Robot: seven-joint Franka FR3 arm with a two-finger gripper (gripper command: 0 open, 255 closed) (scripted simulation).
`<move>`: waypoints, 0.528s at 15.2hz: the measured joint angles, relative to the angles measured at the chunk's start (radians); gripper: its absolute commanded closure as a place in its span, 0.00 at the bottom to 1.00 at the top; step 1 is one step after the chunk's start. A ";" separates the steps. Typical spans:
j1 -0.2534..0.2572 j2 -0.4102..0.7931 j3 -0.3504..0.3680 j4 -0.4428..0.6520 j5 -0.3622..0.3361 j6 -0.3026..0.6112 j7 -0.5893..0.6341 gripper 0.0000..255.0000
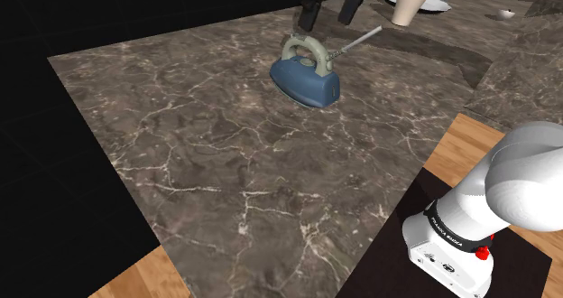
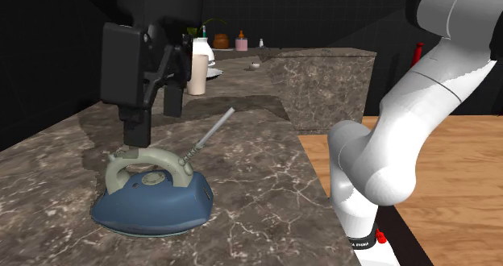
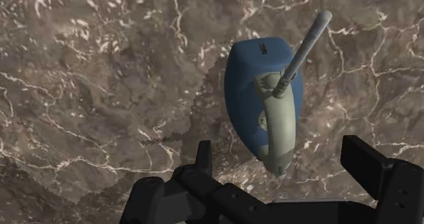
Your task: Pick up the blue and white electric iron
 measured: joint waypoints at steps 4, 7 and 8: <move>0.004 0.011 0.026 -0.024 0.003 0.040 0.015 0.00; 0.009 -0.003 0.032 -0.077 0.011 0.080 0.014 0.00; 0.010 -0.007 0.033 -0.088 0.013 0.088 0.014 0.00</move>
